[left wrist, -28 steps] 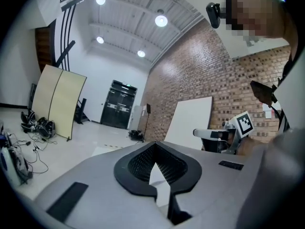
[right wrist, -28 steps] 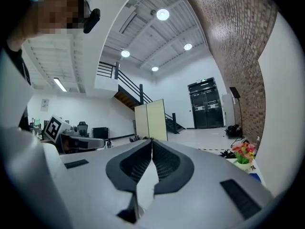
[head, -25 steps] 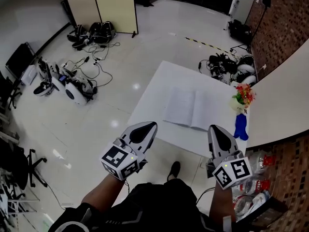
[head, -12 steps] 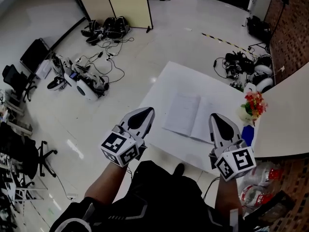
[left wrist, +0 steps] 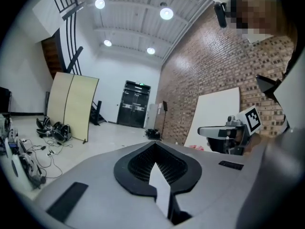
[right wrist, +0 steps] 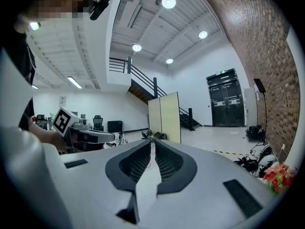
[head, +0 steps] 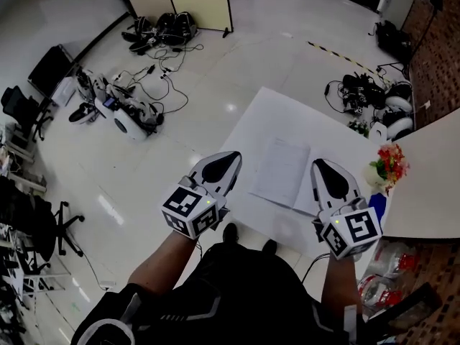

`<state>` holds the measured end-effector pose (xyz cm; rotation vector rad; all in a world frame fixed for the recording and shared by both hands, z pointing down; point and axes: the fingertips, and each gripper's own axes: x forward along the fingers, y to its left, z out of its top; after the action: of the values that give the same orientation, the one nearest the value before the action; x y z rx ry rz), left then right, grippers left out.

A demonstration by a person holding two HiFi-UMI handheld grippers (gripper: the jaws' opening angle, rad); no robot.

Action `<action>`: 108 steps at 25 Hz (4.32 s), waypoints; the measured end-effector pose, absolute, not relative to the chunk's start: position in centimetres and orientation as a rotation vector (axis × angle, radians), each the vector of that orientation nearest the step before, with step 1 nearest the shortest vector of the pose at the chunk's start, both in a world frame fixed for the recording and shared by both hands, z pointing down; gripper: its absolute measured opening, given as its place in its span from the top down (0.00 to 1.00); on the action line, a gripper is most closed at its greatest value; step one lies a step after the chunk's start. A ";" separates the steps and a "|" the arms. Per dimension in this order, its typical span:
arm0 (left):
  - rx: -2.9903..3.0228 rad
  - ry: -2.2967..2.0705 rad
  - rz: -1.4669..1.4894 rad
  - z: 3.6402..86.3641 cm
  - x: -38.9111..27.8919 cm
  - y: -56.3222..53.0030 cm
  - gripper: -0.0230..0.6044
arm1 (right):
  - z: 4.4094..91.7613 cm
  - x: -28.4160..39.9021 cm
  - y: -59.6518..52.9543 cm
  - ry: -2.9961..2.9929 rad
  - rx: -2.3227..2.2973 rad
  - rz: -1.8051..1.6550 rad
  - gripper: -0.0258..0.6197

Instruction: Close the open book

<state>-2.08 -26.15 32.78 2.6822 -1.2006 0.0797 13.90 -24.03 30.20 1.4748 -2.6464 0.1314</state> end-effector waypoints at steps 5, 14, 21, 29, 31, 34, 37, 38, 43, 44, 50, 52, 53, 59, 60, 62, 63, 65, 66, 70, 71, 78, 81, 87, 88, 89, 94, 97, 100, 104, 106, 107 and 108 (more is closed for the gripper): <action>2.588 -1.224 0.207 38.3 -4.8 -28.6 0.97 | 36.2 9.7 -27.0 -2.547 1.360 0.211 0.95; 2.402 -1.123 0.523 54.5 -5.7 -30.3 0.97 | 54.7 1.5 -26.8 -2.228 0.855 0.285 0.84; 2.310 -1.051 0.686 60.3 -6.6 -28.7 0.97 | 62.7 0.3 -25.6 -2.049 0.621 0.142 0.84; 2.305 -0.991 0.721 62.1 -6.2 -27.2 0.97 | 66.5 -0.3 -24.8 -1.950 0.481 0.054 0.84; 2.304 -0.988 0.718 62.1 -6.3 -27.1 0.97 | 66.9 -0.3 -24.8 -1.936 0.458 0.036 0.84; 2.324 -0.955 0.721 62.0 -6.1 -26.5 0.97 | 67.0 -0.4 -24.8 -1.933 0.424 0.009 0.84; 2.320 -0.935 0.706 62.0 -5.6 -25.9 0.97 | 67.2 -0.3 -24.7 -1.940 0.415 0.027 0.84; 2.322 -0.928 0.700 62.1 -5.3 -25.7 0.97 | 67.2 -0.2 -24.7 -1.939 0.419 0.044 0.84; 2.344 -0.902 0.675 61.7 -4.7 -25.3 0.97 | 67.3 -0.1 -24.9 -1.932 0.432 0.078 0.84; 2.346 -0.901 0.670 61.6 -4.8 -25.3 0.97 | 67.2 -0.2 -24.9 -1.934 0.433 0.096 0.85; 2.350 -0.880 0.663 61.6 -5.1 -25.0 0.97 | 66.9 -0.5 -24.9 -1.955 0.487 0.152 0.94; 2.348 -0.885 0.658 61.5 -5.3 -24.8 0.97 | 66.7 -0.4 -24.9 -1.958 0.531 0.144 0.95; 2.351 -0.887 0.653 61.5 -5.3 -24.8 0.97 | 66.5 -0.4 -24.9 -1.964 0.554 0.136 0.96; 2.357 -0.894 0.625 60.7 -5.5 -25.2 0.97 | 63.0 0.0 -25.8 -2.061 0.770 0.187 0.96; 2.357 -0.891 0.618 60.5 -5.5 -25.2 0.97 | 62.1 0.2 -25.8 -2.080 0.813 0.199 0.96; 2.373 -0.876 0.613 59.9 -5.3 -25.5 0.97 | 60.2 0.8 -26.0 -2.111 0.906 0.208 0.96; 2.386 -0.871 0.610 59.6 -5.1 -25.7 0.97 | 59.4 1.2 -26.0 -2.121 0.948 0.207 0.96; 2.404 -0.863 0.611 59.4 -4.9 -26.1 0.97 | 58.1 2.2 -25.8 -2.139 1.025 0.205 0.96; 2.406 -0.857 0.618 59.4 -4.7 -26.1 0.97 | 57.5 2.8 -25.8 -2.148 1.066 0.205 0.96; 2.446 -0.800 0.640 59.0 -3.5 -26.4 0.97 | 55.2 5.4 -25.2 -2.175 1.278 0.236 0.96; 2.459 -0.785 0.646 58.8 -3.2 -26.5 0.97 | 54.6 6.1 -25.1 -2.180 1.327 0.239 0.96; 2.476 -0.723 0.635 57.7 -0.5 -26.9 0.97 | 50.9 11.4 -23.4 -2.202 1.595 0.281 0.96; 2.498 -0.694 0.634 57.2 1.1 -26.8 0.97 | 49.4 13.6 -22.3 -2.222 1.718 0.355 0.96; 2.543 -0.629 0.680 56.7 4.1 -26.4 0.97 | 48.9 18.7 -20.0 -2.193 1.932 0.432 0.96; 2.551 -0.621 0.684 56.5 4.7 -26.3 0.97 | 49.2 19.7 -19.5 -2.180 1.965 0.437 0.96; 2.560 -0.614 0.685 56.4 5.2 -26.2 0.97 | 49.5 20.6 -19.1 -2.169 1.991 0.444 0.96; 2.570 -0.588 0.724 56.7 6.7 -25.4 0.97 | 50.5 23.7 -17.4 -2.157 2.081 0.535 0.96; 2.574 -0.586 0.744 56.7 7.3 -25.1 0.97 | 51.3 25.2 -17.0 -2.157 2.115 0.581 0.96; 2.577 -0.593 0.752 56.5 7.8 -24.9 0.97 | 52.4 26.7 -16.7 -2.152 2.154 0.654 0.96; 2.564 -0.616 0.768 56.6 7.8 -24.6 0.97 | 54.9 29.5 -15.7 -2.102 2.241 0.818 0.96; 2.553 -0.632 0.776 56.6 7.6 -24.5 0.97 | 56.4 30.8 -15.4 -2.070 2.264 0.892 0.96; 2.549 -0.639 0.782 56.7 7.5 -24.4 0.97 | 57.3 31.3 -15.3 -2.052 2.273 0.934 0.96; 2.544 -0.645 0.787 56.8 7.3 -24.3 0.97 | 58.1 31.8 -15.1 -2.031 2.279 0.977 0.96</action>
<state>7.28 -24.30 56.77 2.5443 -0.6451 0.7869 31.79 -15.15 58.11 2.2793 -2.0307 0.9767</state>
